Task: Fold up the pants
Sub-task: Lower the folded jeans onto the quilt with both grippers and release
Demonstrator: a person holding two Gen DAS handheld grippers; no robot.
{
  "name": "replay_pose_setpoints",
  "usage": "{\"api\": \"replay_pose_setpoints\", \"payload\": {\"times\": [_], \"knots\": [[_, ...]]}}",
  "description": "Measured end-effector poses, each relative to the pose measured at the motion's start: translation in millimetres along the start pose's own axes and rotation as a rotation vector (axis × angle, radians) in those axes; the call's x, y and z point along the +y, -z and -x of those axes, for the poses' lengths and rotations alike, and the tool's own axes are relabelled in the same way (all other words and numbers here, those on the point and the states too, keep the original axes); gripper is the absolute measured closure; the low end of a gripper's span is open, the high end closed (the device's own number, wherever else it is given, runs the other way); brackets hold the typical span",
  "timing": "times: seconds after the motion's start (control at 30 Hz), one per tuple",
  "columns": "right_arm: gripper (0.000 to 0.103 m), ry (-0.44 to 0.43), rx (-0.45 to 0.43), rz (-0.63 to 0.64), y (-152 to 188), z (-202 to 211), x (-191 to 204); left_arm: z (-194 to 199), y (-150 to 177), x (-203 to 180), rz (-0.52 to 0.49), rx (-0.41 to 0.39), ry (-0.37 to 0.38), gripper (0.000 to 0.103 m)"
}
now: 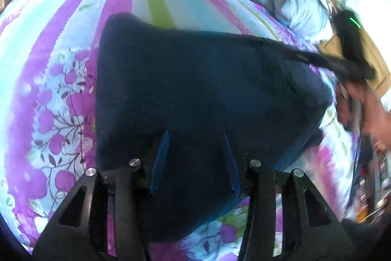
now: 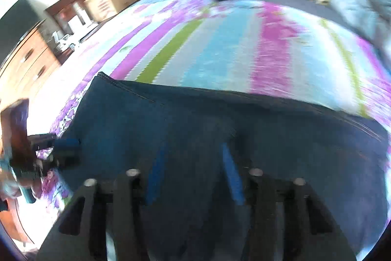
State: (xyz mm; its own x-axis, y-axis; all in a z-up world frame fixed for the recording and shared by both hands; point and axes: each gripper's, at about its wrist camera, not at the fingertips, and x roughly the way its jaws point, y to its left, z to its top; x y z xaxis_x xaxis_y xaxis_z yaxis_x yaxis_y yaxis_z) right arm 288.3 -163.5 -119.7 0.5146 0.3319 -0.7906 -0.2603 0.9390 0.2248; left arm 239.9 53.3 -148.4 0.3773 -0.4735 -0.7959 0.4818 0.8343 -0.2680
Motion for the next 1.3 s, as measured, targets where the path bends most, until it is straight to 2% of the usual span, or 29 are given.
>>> {"api": "replay_pose_setpoints", "payload": {"times": [0.03, 0.07, 0.1, 0.13, 0.2, 0.23, 0.27, 0.37, 0.47, 0.5, 0.53, 0.6, 0.67, 0.73, 0.8, 0.83, 0.87, 0.93, 1.0, 1.07, 1.1, 1.17, 1.23, 1.3], "knots": [[0.086, 0.024, 0.031, 0.016, -7, -25, -1, 0, -3, -3, -0.002, 0.01, -0.011, 0.057], [0.09, 0.032, 0.064, 0.029, -5, -40, -7, 2, -8, -6, 0.01, 0.018, -0.014, 0.057], [0.09, 0.013, 0.104, 0.021, -2, -55, -10, 9, -16, -10, 0.025, 0.009, -0.006, 0.057], [0.09, -0.001, 0.099, 0.022, -2, -64, -7, 17, -25, -14, 0.019, -0.021, 0.002, 0.057], [0.089, 0.027, 0.102, 0.037, -4, -58, -2, 32, -51, -20, -0.022, -0.101, 0.0, 0.055], [0.085, 0.044, 0.079, 0.027, -6, -52, 1, 32, -66, -19, -0.028, -0.127, -0.006, 0.046], [0.085, 0.042, 0.045, 0.014, -5, -40, 6, 28, -77, -14, -0.021, -0.134, -0.01, 0.043], [0.078, 0.002, 0.022, 0.003, 20, -17, 28, -10, -98, 14, -0.004, -0.084, -0.049, 0.043], [0.078, -0.021, 0.096, 0.016, 75, -12, 50, -48, -94, 42, 0.049, 0.003, -0.054, 0.052], [0.078, -0.01, 0.097, 0.017, 90, -13, 55, -50, -93, 42, 0.054, 0.004, -0.049, 0.055], [0.078, -0.001, 0.062, 0.018, 95, -7, 56, -49, -92, 40, 0.058, -0.005, -0.05, 0.055], [0.078, 0.01, 0.082, 0.012, 87, -7, 59, -35, -90, 28, 0.051, -0.029, -0.067, 0.054], [0.078, 0.036, 0.048, 0.002, 69, -1, 60, -14, -80, 15, 0.06, -0.068, -0.019, 0.053], [0.077, 0.05, 0.039, -0.006, 57, 3, 62, -3, -57, -1, 0.044, -0.059, -0.025, 0.052], [0.076, 0.061, 0.08, -0.021, 62, -4, 63, -4, -26, 0, 0.083, -0.013, -0.023, 0.052], [0.076, 0.048, 0.111, -0.036, 69, -8, 62, -8, -16, 0, 0.077, 0.005, -0.029, 0.052], [0.076, 0.039, 0.138, -0.046, 78, -14, 59, -12, -5, -5, 0.028, -0.008, -0.046, 0.053], [0.076, 0.034, 0.133, -0.039, 74, -14, 58, -12, -11, -8, 0.021, 0.002, -0.051, 0.044], [0.073, 0.052, 0.118, -0.052, 59, -6, 56, -8, -29, -12, 0.05, -0.001, -0.031, 0.044], [0.051, 0.083, 0.044, -0.029, 35, -1, 55, 1, -50, -19, 0.055, -0.06, -0.026, 0.039], [0.039, 0.11, 0.032, -0.006, 22, -6, 56, 2, -56, -21, 0.058, -0.069, -0.04, 0.029], [0.038, 0.155, 0.041, 0.007, 2, -26, 53, -6, -73, -20, 0.085, -0.06, -0.106, 0.026], [0.038, 0.194, 0.082, -0.027, -13, -49, 46, -12, -83, -17, 0.101, -0.071, -0.133, 0.026], [0.038, 0.182, 0.107, -0.058, -12, -60, 40, -23, -92, -12, 0.1, -0.048, -0.186, 0.026]]}}
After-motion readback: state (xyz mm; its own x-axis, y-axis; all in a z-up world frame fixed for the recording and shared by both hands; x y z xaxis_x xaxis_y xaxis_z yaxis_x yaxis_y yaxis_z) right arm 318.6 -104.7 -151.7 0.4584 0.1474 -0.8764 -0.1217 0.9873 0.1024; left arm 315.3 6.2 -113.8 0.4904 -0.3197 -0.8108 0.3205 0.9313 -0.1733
